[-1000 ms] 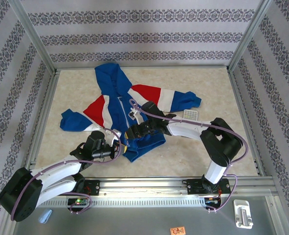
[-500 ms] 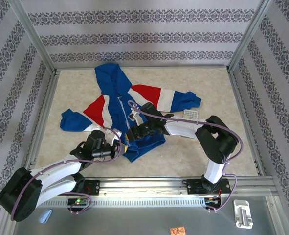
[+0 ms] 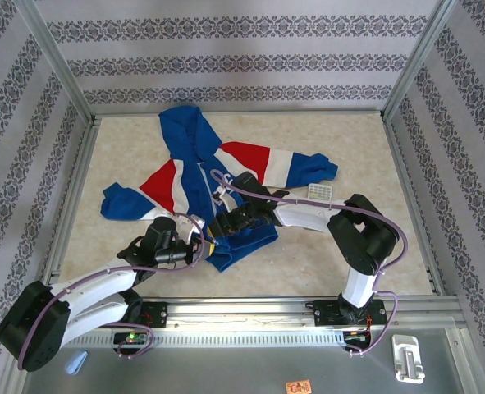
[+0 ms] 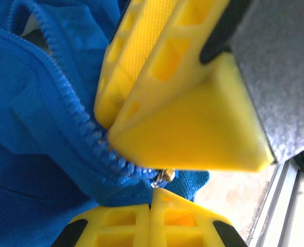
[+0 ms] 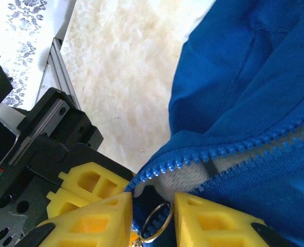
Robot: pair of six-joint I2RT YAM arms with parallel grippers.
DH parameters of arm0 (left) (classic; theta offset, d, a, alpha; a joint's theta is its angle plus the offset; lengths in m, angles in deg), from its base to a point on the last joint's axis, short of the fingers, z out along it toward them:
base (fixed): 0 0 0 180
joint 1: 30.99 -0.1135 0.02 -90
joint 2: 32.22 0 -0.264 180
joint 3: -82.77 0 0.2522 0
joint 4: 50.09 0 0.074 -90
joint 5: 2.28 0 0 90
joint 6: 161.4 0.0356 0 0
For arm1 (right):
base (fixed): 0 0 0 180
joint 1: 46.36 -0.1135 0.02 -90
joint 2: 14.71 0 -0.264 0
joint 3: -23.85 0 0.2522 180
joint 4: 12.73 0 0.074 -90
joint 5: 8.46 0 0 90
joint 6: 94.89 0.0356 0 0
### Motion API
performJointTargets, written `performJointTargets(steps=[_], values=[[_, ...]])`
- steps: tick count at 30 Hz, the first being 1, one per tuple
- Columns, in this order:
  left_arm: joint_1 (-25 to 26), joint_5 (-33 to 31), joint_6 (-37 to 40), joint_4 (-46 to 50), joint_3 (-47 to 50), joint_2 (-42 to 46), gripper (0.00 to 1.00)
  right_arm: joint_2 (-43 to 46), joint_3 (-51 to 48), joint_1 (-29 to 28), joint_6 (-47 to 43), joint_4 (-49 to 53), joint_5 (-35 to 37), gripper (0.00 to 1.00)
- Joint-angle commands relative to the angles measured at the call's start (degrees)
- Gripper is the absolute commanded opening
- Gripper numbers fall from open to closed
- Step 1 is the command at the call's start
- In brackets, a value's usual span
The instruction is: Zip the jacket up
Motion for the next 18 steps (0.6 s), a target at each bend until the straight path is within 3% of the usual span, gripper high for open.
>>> performJointTargets(steps=[1,4,13,18], values=[[-0.7,0.7,0.9,2.2,-2.2,0.7,0.00,-0.5,1.3,-0.8,-1.8,1.3,-2.3,0.13],[-0.8,0.6,-0.3,4.2,-2.5,1.6,0.00,1.8,0.1,-0.4,-1.7,0.2,-0.2,0.00],[-0.8,0.0,-5.5,15.4,-5.5,5.1,0.00,10.7,-4.2,1.1,-3.3,-2.7,5.3,0.00],[-0.8,0.8,-9.5,16.6,-6.2,4.7,0.00,14.1,-6.9,1.1,-4.4,-4.3,8.1,0.00]])
